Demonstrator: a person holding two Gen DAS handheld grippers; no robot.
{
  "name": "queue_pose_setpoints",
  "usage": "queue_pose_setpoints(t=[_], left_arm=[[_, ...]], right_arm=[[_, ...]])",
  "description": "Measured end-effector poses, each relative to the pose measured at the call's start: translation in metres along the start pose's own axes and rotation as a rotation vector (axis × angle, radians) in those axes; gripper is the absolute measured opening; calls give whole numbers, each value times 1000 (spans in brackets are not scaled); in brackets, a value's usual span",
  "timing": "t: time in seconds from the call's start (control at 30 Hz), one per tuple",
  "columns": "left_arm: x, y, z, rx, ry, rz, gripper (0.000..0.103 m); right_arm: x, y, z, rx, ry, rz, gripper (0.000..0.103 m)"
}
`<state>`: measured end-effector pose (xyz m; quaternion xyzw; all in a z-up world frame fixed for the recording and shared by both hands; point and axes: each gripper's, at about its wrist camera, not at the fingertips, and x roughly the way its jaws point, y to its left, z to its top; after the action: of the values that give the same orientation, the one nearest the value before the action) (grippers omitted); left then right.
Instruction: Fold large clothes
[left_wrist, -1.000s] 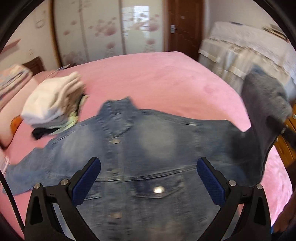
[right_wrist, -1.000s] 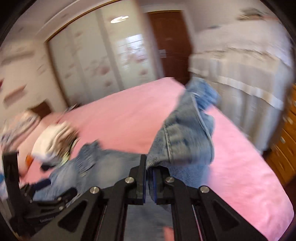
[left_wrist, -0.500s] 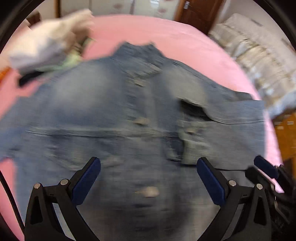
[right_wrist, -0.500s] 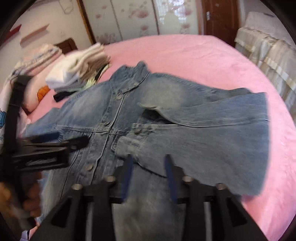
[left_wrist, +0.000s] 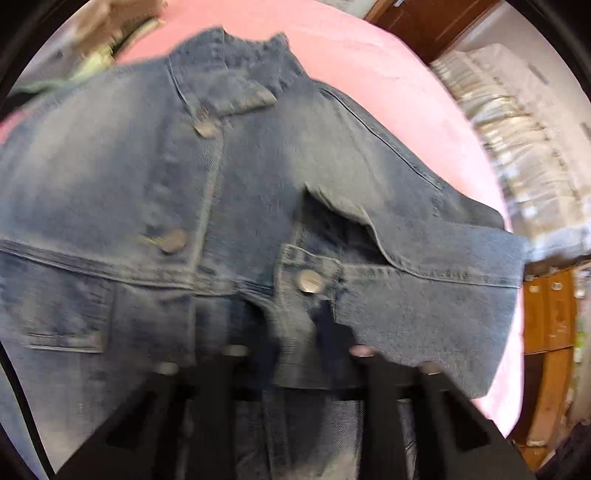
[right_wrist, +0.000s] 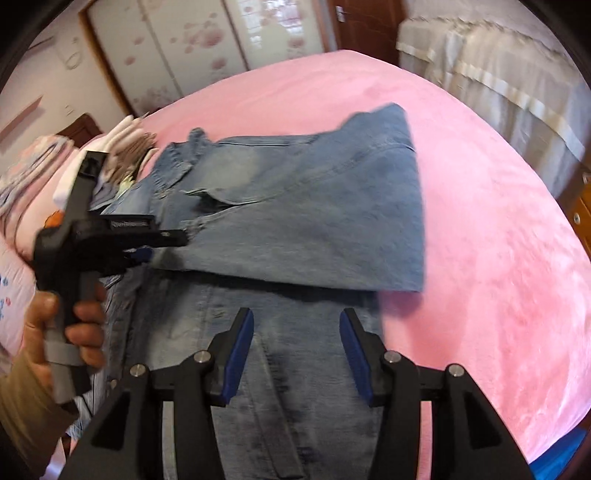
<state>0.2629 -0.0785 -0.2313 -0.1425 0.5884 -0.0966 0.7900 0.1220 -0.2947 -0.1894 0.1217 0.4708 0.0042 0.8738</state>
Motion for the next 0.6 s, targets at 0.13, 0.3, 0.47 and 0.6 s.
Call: queue_pose_setpoints(t=[0.13,0.3,0.47,0.6], left_arm=[[-15,-2,16,-33,58,-14,12],[-19,13,14,-40,151,-71,13],[-10,41,1,-131,227,-164,40],[-18,41,-4,-133,186,-207,59]], right_arm=[[-1,-19,3,36,-17,-49,49],[-1,-33,0,73,-6,-51,49],[0,-33,-5,74,1,-40,49],[1,-28,-8,66,5,-29,49]])
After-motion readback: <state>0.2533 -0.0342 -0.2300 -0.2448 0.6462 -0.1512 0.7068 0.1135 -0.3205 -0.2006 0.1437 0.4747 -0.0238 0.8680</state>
